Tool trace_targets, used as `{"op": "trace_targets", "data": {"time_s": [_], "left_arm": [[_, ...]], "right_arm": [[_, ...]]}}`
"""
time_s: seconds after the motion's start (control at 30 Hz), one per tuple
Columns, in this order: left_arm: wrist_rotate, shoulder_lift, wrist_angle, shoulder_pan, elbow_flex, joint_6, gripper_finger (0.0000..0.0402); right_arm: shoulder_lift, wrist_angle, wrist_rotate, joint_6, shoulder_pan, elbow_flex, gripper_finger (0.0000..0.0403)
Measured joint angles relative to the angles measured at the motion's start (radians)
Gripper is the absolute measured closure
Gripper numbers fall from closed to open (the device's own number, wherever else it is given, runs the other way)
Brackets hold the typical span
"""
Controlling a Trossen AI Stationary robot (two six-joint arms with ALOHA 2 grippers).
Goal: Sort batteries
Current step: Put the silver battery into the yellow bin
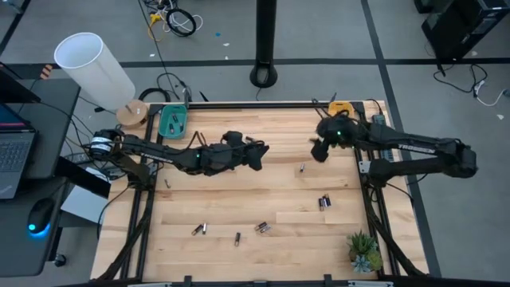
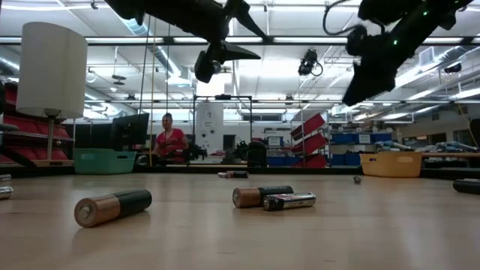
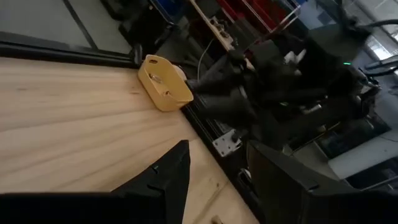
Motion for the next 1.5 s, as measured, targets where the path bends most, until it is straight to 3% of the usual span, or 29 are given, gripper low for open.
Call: {"op": "trace_targets", "data": {"time_s": [0.07, 0.27, 0.5, 0.87, 1.1, 1.5], "left_arm": [[0.001, 0.0, -0.017, 0.0, 0.0, 0.007, 0.0229], [0.0, 0.0, -0.061, 0.0, 0.0, 0.024, 0.0229], [0.011, 0.0, -0.063, 0.0, 0.0, 0.024, 0.0229], [0.043, 0.0, -0.062, 0.0, 0.0, 0.018, 0.0229], [0.043, 0.0, -0.074, 0.0, 0.0, 0.025, 0.0229], [0.039, -0.001, -0.077, 0.0, 0.0, 0.027, 0.0229]], "right_arm": [[-0.005, 0.045, -0.078, 0.054, 0.047, -0.024, 0.0183], [0.053, 0.082, -0.079, 0.161, 0.188, -0.102, 0.0178], [0.134, 0.181, -0.128, 0.151, 0.286, -0.172, 0.0143], [0.259, 0.211, -0.14, -0.019, 0.299, -0.206, 0.0122], [0.323, 0.219, -0.03, -0.058, 0.295, -0.206, 0.0112], [0.35, 0.239, -0.082, -0.076, 0.263, -0.206, 0.0109]]}}
